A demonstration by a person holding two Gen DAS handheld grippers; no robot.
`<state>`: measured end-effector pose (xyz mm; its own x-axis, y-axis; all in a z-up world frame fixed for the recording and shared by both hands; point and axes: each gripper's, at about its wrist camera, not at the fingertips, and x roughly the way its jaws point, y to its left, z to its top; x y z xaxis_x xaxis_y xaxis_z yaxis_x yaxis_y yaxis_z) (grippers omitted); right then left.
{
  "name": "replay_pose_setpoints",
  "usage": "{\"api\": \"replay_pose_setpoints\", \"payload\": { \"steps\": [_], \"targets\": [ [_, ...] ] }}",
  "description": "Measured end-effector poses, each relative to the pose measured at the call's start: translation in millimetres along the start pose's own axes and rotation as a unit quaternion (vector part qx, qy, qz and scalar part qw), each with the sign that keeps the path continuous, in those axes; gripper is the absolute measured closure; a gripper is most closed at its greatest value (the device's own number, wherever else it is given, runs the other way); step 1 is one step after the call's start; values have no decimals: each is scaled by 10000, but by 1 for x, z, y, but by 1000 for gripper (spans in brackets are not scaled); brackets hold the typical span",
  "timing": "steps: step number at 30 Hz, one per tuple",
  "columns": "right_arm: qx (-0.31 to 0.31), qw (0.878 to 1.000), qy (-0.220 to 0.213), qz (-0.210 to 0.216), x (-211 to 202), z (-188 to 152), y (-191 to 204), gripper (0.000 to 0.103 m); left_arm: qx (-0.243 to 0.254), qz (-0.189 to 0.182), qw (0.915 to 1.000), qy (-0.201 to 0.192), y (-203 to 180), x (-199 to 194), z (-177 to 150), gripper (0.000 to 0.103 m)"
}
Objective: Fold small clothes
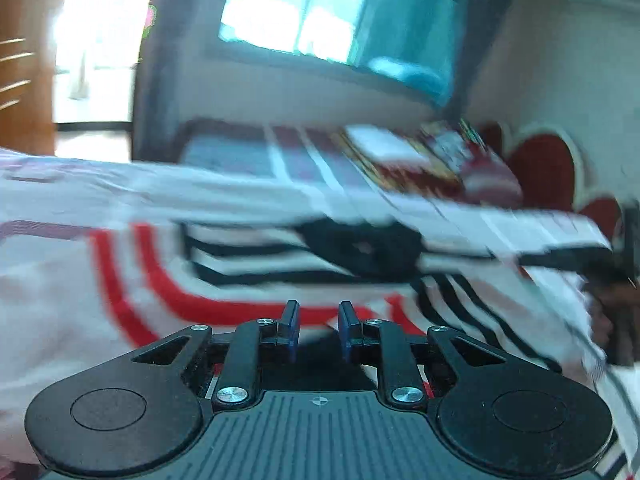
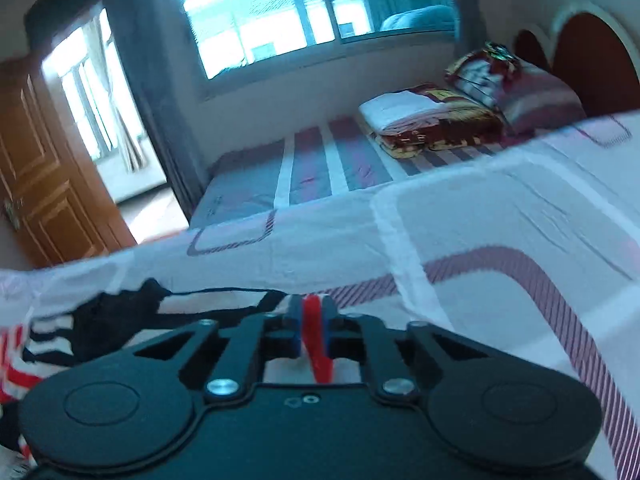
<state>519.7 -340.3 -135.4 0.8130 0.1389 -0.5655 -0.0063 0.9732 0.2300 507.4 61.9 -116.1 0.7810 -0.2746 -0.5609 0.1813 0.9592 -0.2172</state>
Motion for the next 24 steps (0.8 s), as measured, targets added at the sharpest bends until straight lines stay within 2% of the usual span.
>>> {"api": "replay_pose_setpoints", "payload": {
  "steps": [1,2,3,4,5,6,8,9,10,13,15,16,17,20,22,24],
  "targets": [
    [-93,9994,231,-220,13,-1,1,97,78,-50,9999,131,-5,10,-4,32],
    [-159,9980,427,-436,24,-4,0,101,177,19,9995,270,-8,20,-10,20],
    [-177,9983,280,-488,25,-6,-2,101,275,202,9988,351,-9,26,-16,20],
    [-153,9972,330,-646,26,-4,-2,85,413,239,9984,298,-9,22,-21,20],
    [-82,9964,380,-748,23,-2,-2,84,389,213,9988,220,-9,14,-20,20],
    [-83,9972,335,-662,14,0,-3,85,301,173,9993,138,-7,7,-20,20],
    [-401,9987,-24,-309,-13,-4,11,84,213,159,9996,-95,-10,-5,-19,24],
    [-591,9980,-43,-216,-24,-9,18,84,289,162,9994,-119,-14,-7,-19,28],
    [-762,9970,-11,-120,-34,-16,24,84,364,169,9991,-104,-16,-7,-21,28],
    [-1163,9929,174,159,-56,-49,41,87,648,325,9968,340,-19,15,-35,27],
    [-1447,9880,538,7,-49,-72,46,83,958,458,9940,281,-29,17,-39,24],
    [-1551,9873,336,-58,-51,-81,48,83,937,506,9937,341,-32,19,-36,22],
    [-1514,9879,321,-138,-51,-81,52,82,871,520,9941,386,-32,20,-33,21],
    [-1155,9918,486,-234,-54,-73,60,80,596,566,9958,404,-31,5,-29,21],
    [-924,9946,405,-229,-69,-70,60,87,344,581,9975,197,-23,-20,-31,21],
    [-801,9965,230,-46,-97,-75,59,85,45,774,9970,-21,-5,-53,-39,21]
  ]
}}
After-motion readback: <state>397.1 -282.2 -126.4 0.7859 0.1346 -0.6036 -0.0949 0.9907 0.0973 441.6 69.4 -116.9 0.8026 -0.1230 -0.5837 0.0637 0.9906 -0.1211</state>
